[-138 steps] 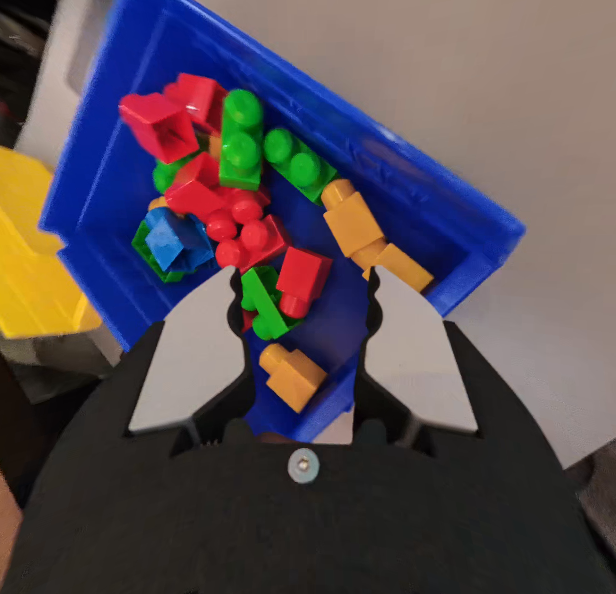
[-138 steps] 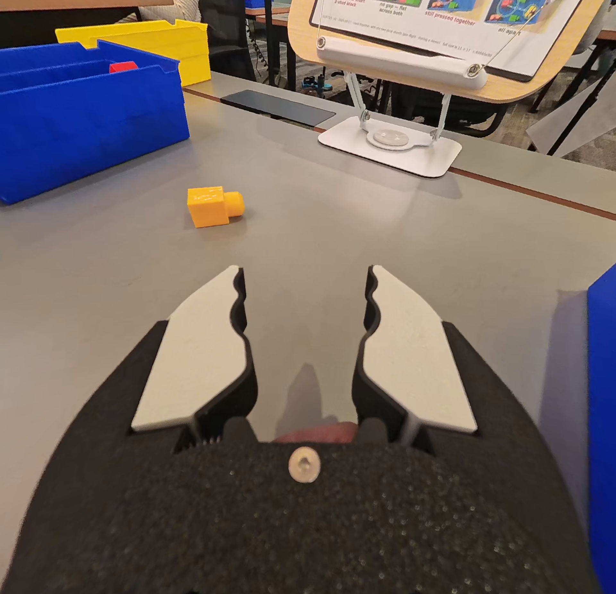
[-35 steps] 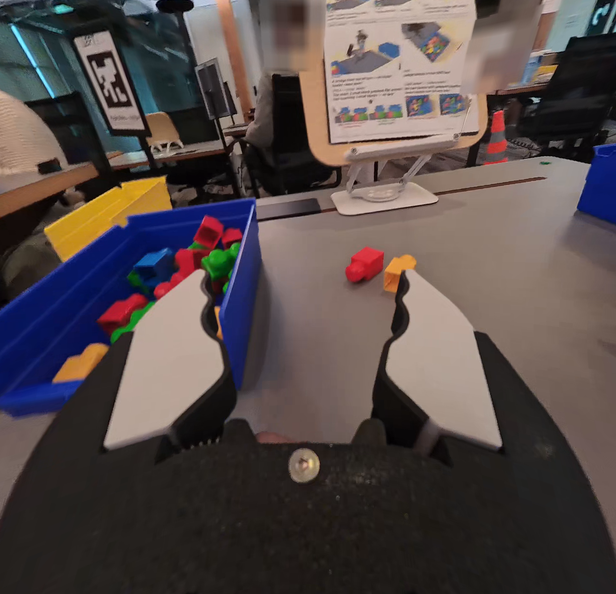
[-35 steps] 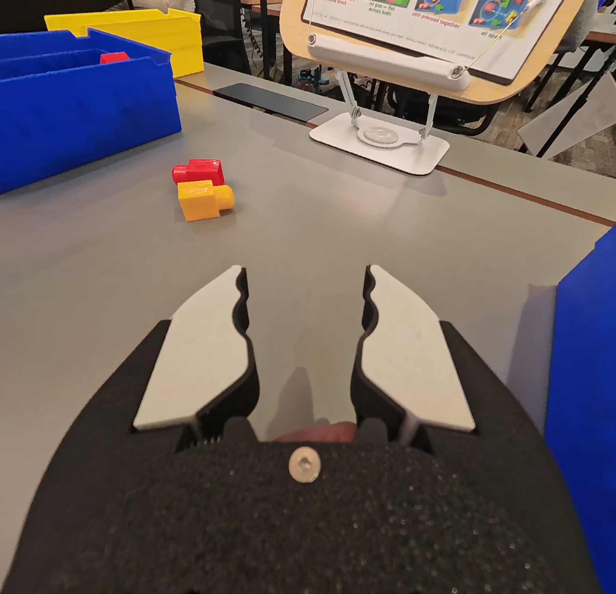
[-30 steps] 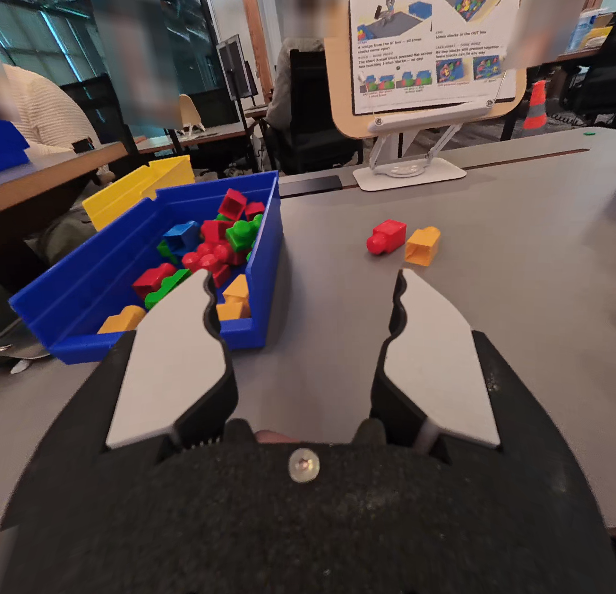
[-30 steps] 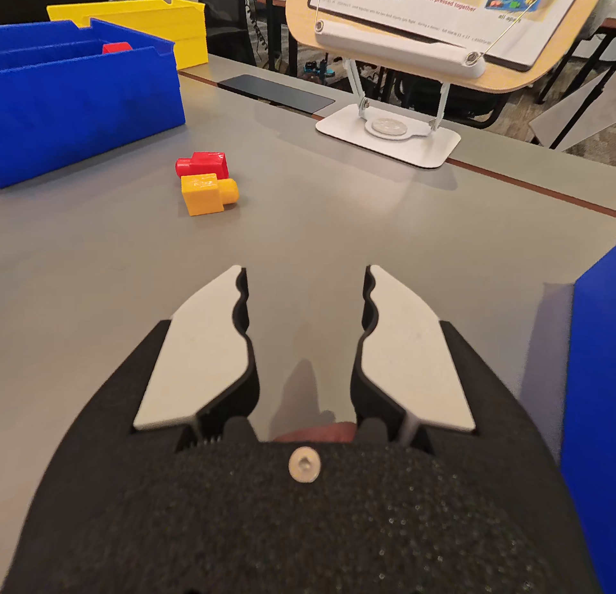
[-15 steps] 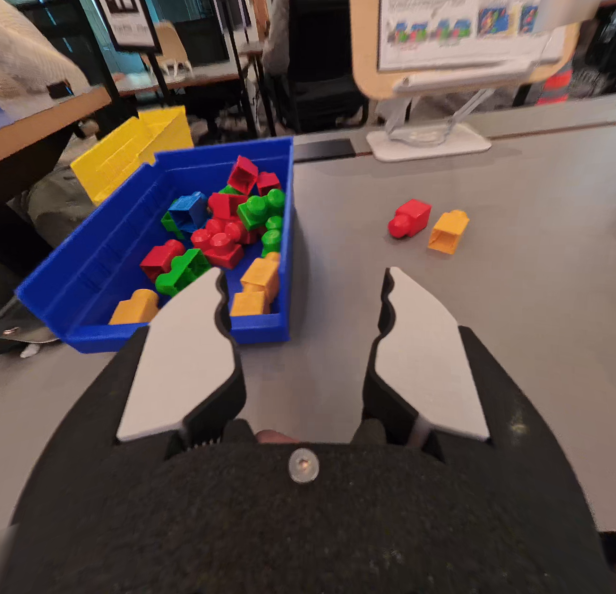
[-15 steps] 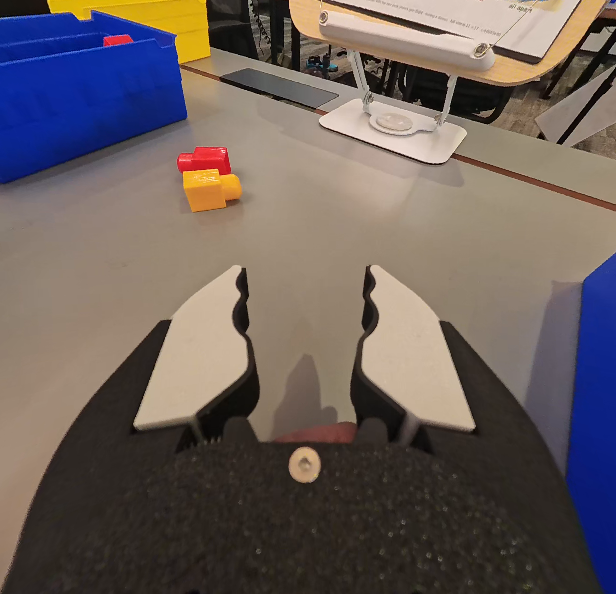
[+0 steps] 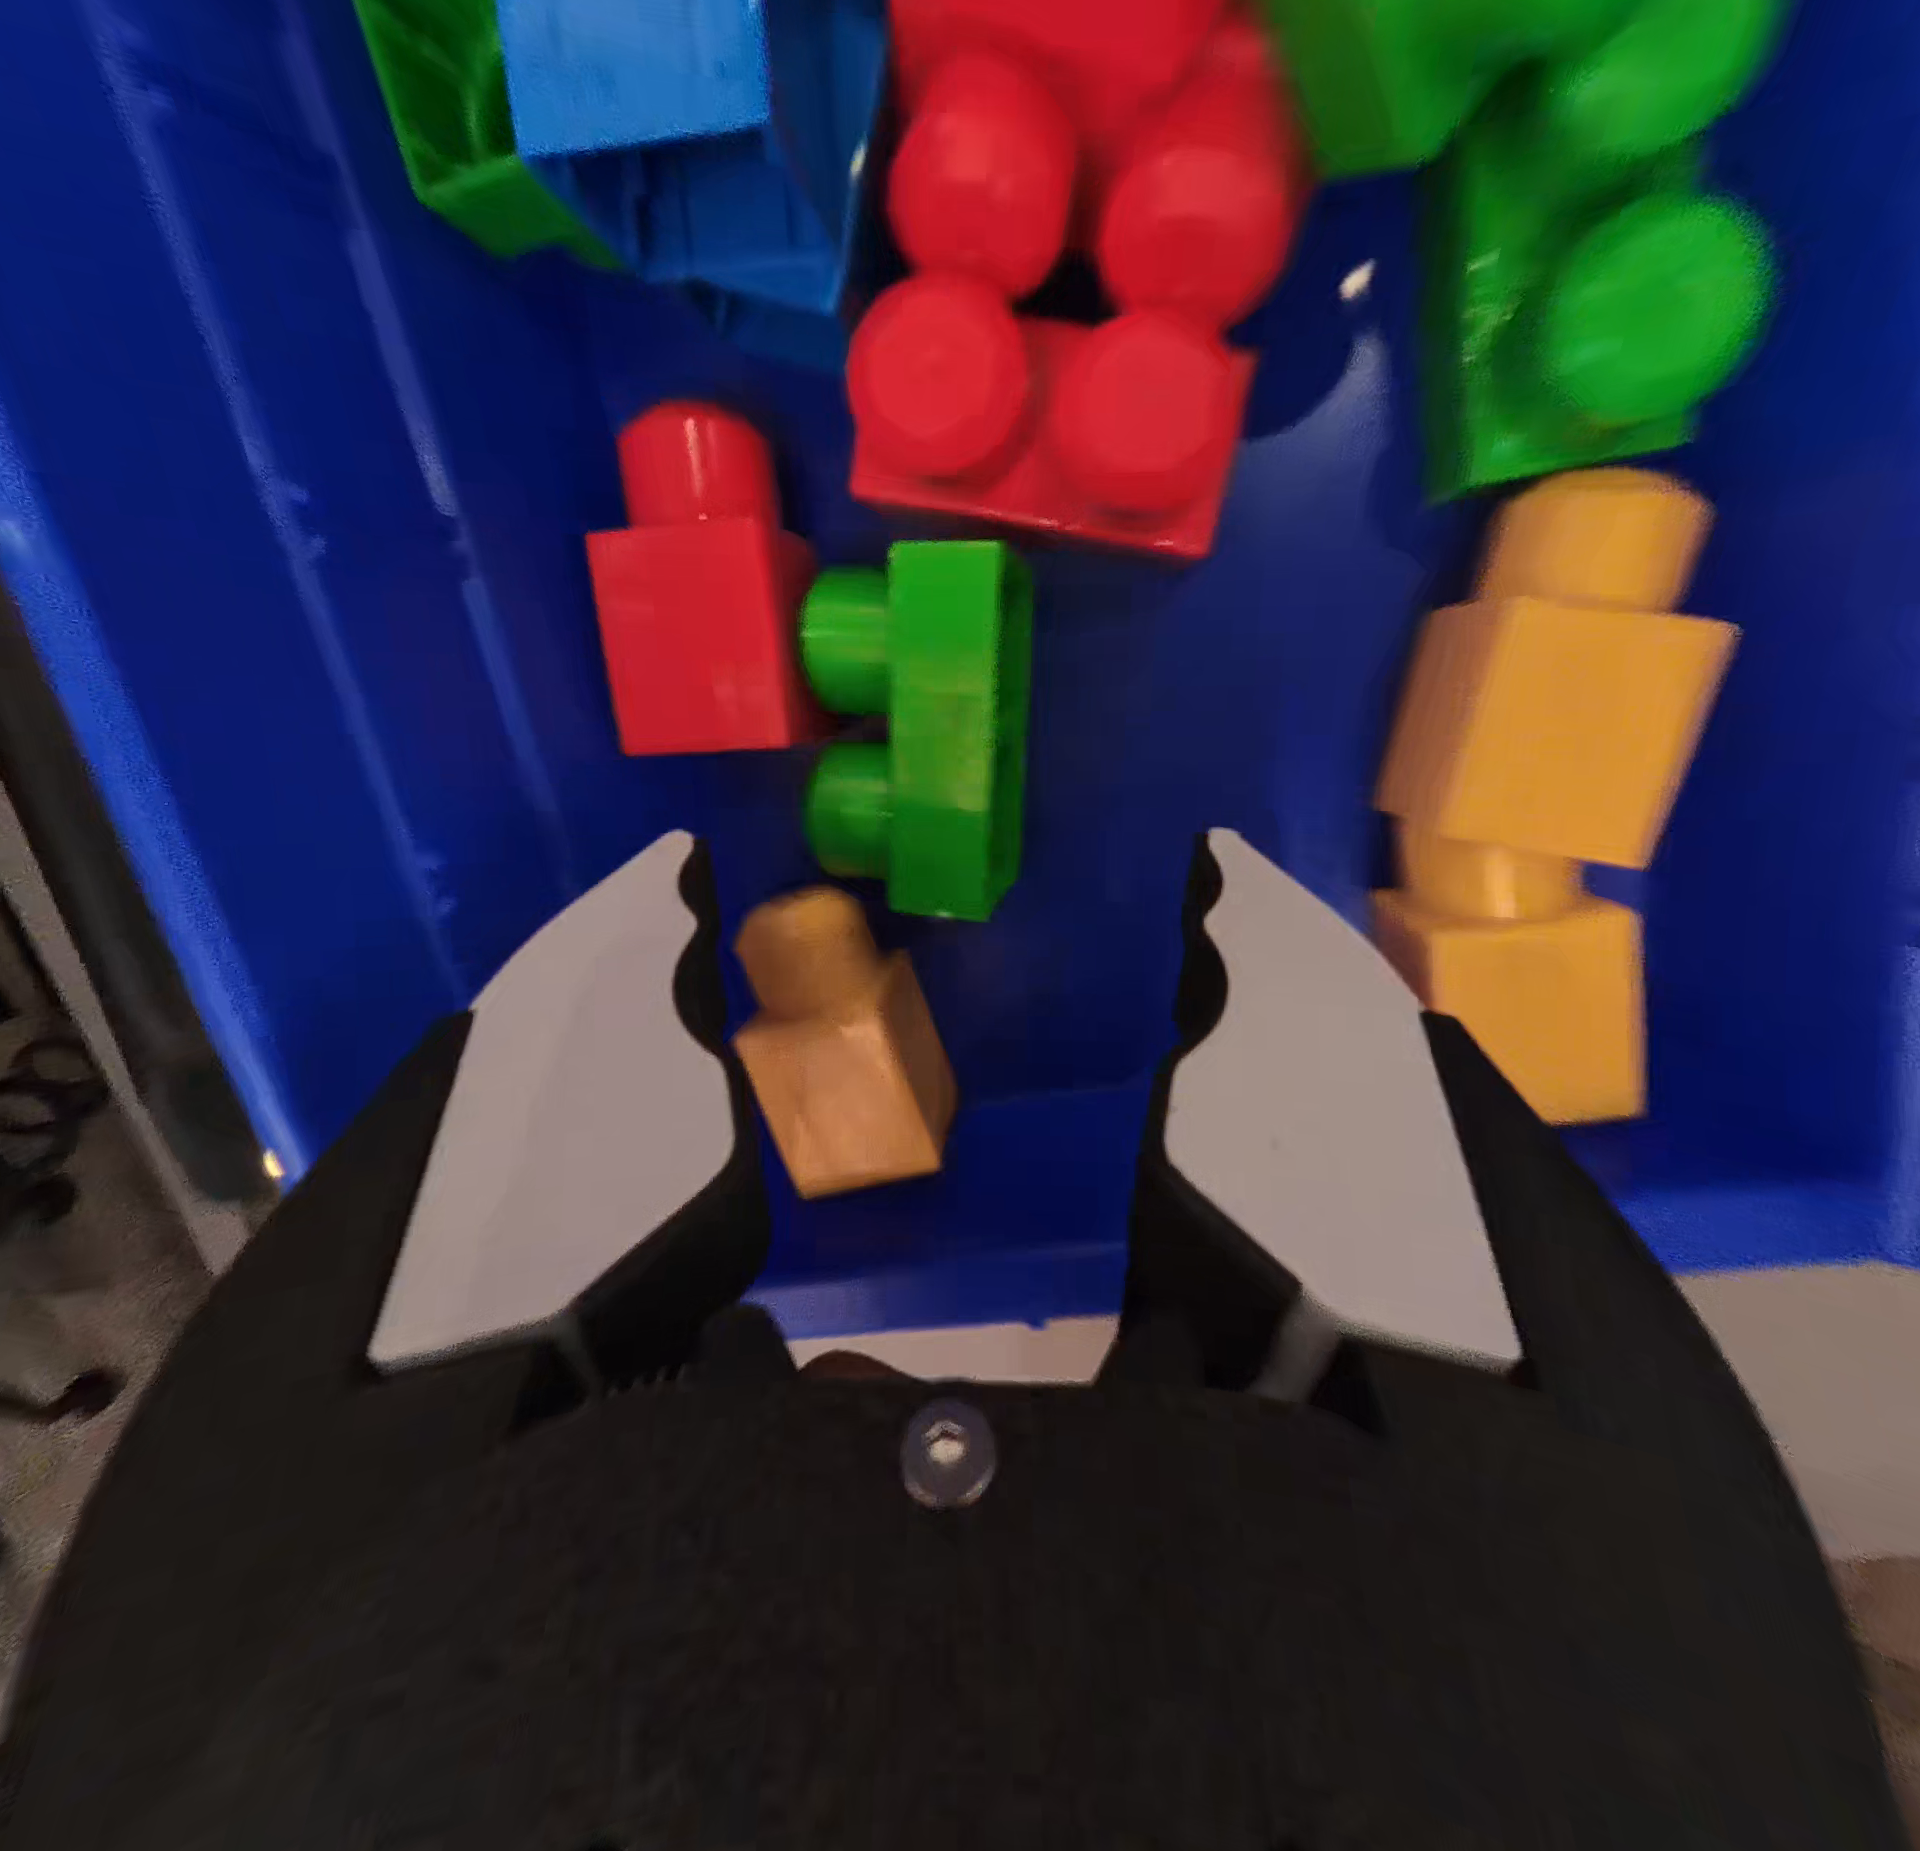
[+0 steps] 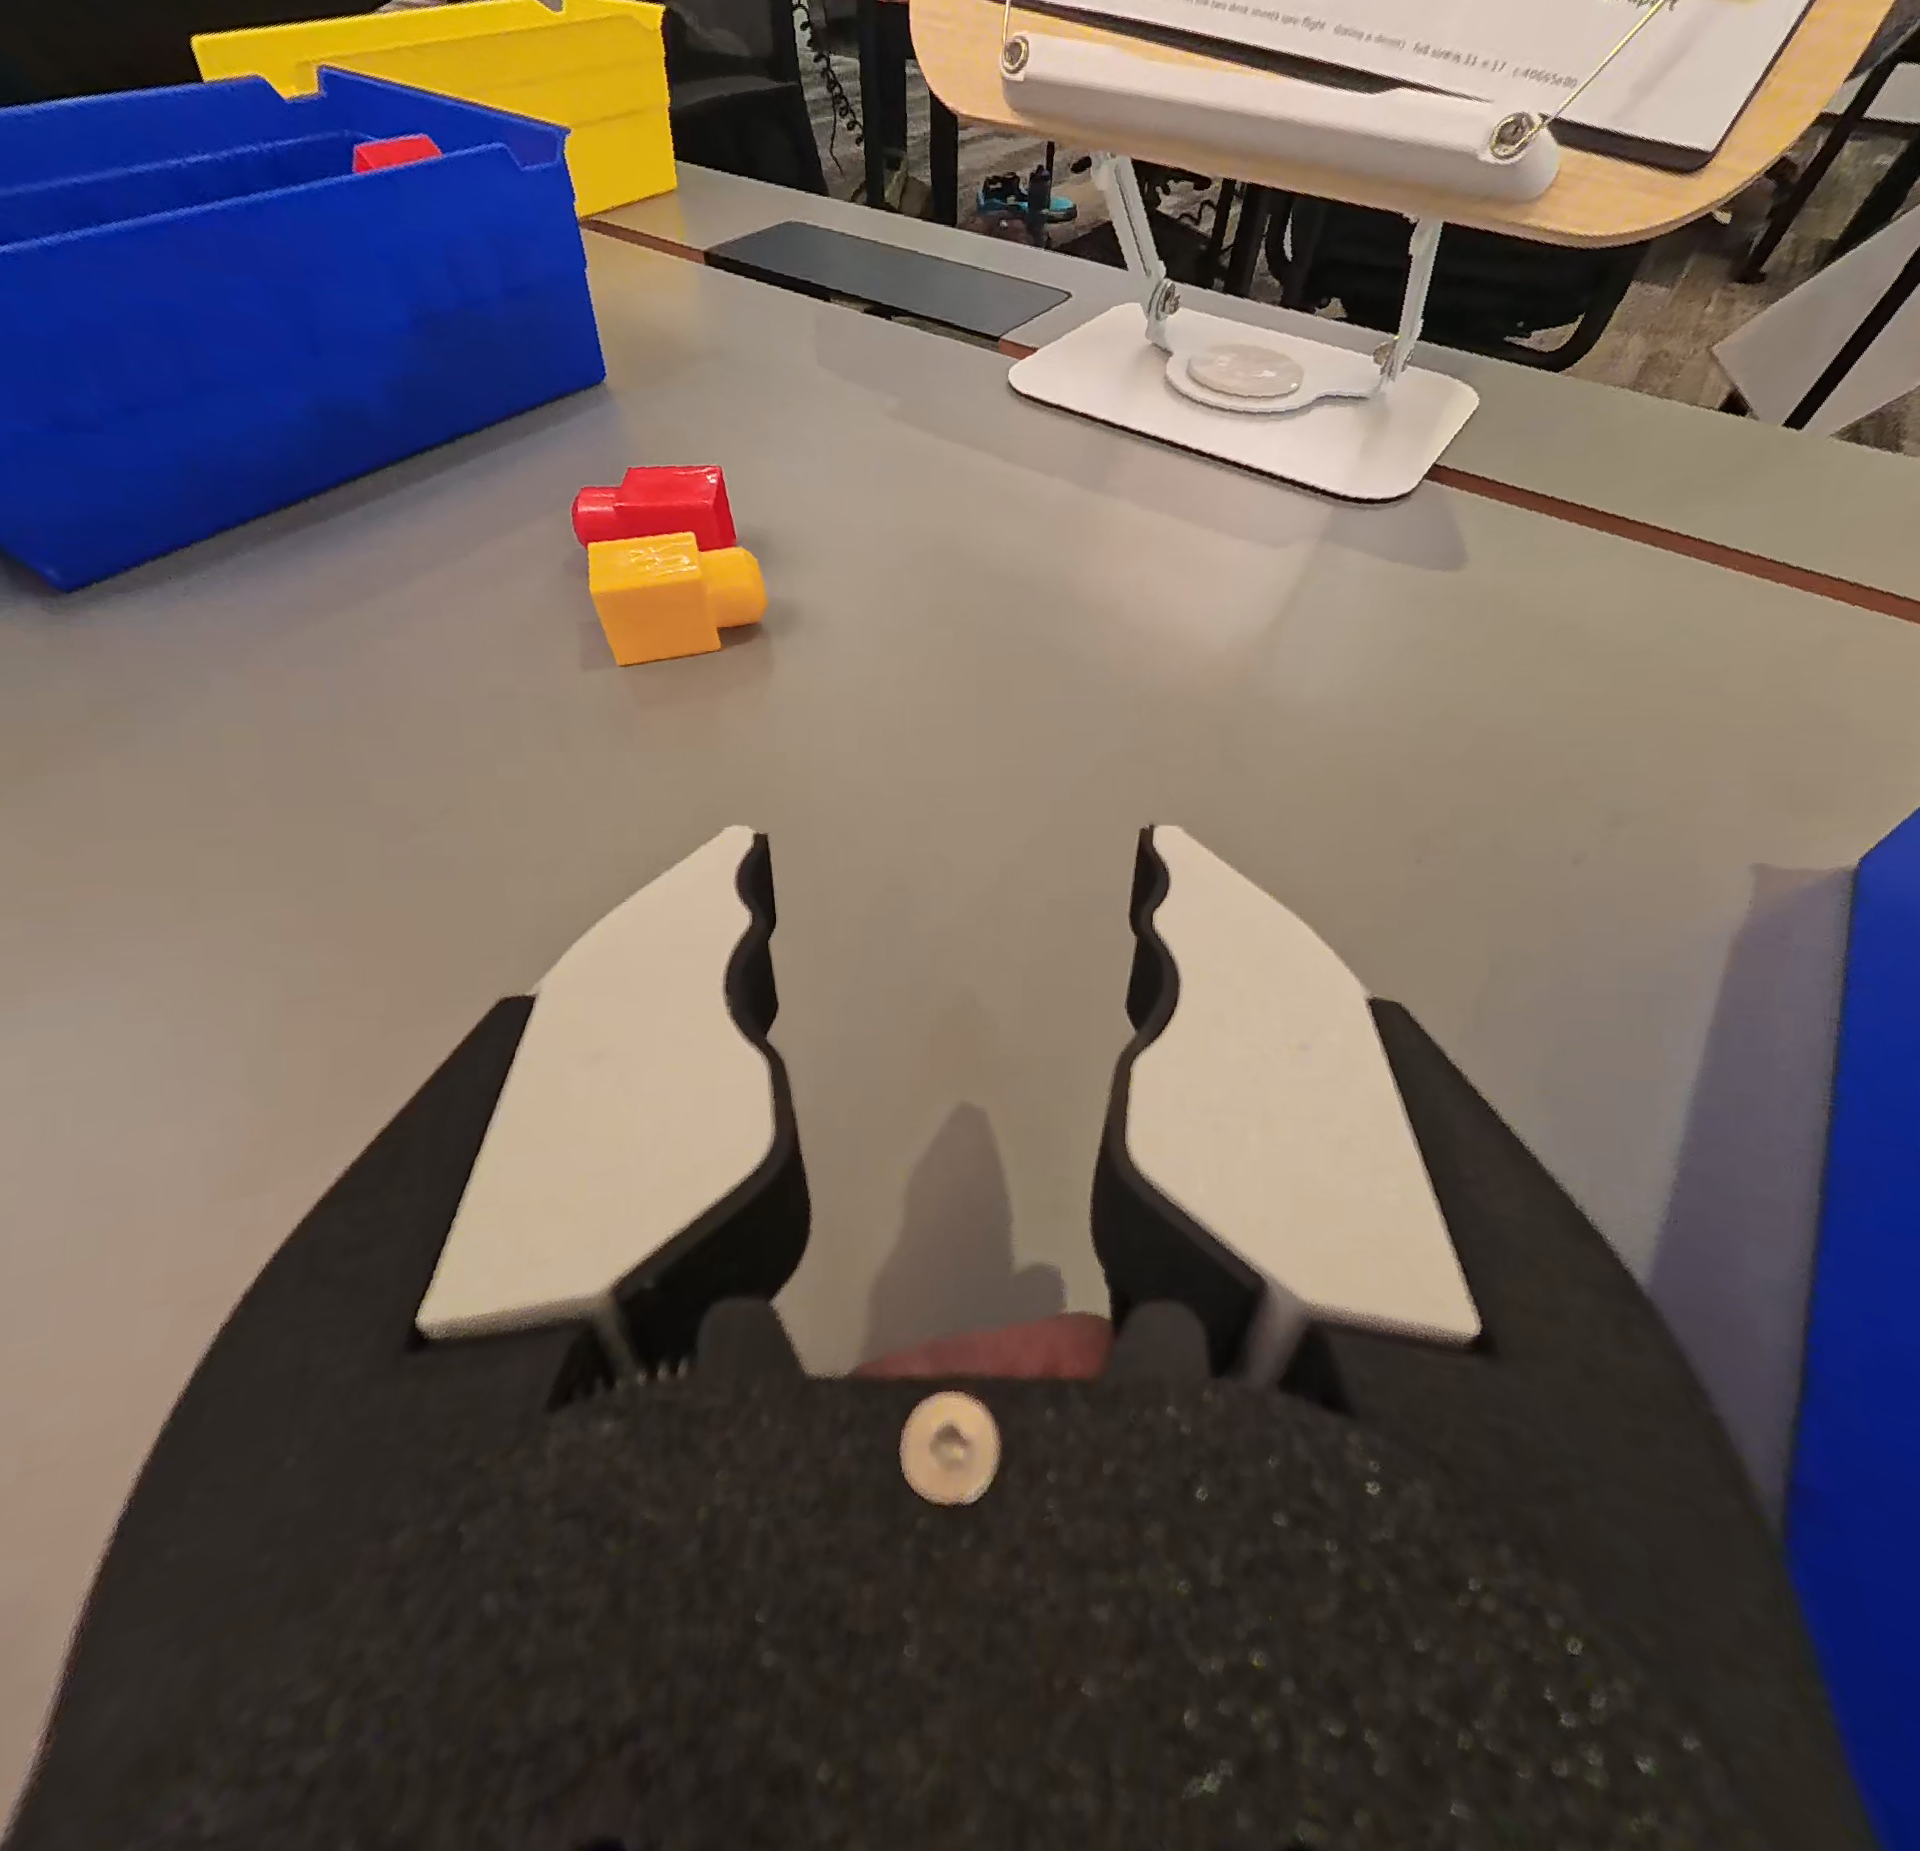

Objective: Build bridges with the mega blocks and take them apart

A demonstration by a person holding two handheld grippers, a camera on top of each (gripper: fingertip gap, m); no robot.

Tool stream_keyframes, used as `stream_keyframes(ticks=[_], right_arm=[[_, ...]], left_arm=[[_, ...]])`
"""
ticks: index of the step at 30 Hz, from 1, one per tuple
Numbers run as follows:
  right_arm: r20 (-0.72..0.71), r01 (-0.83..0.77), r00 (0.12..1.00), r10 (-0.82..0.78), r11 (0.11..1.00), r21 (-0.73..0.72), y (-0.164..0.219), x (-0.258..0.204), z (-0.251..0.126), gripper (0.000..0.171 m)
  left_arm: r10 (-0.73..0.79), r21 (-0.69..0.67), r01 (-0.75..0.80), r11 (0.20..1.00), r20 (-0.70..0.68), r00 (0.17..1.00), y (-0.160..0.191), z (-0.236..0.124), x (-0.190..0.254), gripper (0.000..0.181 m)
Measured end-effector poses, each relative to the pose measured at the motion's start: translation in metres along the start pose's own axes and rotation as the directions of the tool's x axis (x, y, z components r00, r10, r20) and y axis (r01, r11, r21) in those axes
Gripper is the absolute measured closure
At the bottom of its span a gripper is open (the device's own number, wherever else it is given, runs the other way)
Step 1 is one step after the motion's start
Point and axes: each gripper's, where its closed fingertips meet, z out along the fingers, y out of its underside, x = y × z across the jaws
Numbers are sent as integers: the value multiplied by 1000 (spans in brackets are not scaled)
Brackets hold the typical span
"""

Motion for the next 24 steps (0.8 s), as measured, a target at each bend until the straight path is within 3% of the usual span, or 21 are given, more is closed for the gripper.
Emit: stream_keyframes(ticks=[5, 8, 11, 12, 16, 20, 24], right_arm=[[-4, -9, 1000, 9, 1000, 0, 1, 5, -1, 105], [-10, -17, 1000, 17, 1000, 3, 1, 9, -3, 105], [-7, -28, 1000, 28, 1000, -1, 3, 10, -2, 106], [-6, -27, 1000, 27, 1000, -4, 3, 10, -2, 106], [-5, -20, 1000, 20, 1000, -4, 3, 8, -2, 106], [-5, -15, 1000, 15, 1000, -6, 2, 7, -2, 106], [-10, -13, 1000, 13, 1000, 8, -2, 8, -4, 108]], left_arm=[[-8, -147, 6, 989, -16, 1000, 7, 12, -7, 98], [35, -165, -31, 986, 21, 999, 9, 18, -11, 102], [32, -172, -37, 984, -32, 999, 8, 26, -7, 117], [21, -170, -29, 985, -50, 999, 8, 25, -6, 135], [31, -165, -40, 985, -58, 998, 8, 26, -6, 136], [58, -104, -57, 993, 2, 998, 5, 21, -8, 136], [44, 139, -50, 989, 48, 998, -8, -18, 12, 136]])
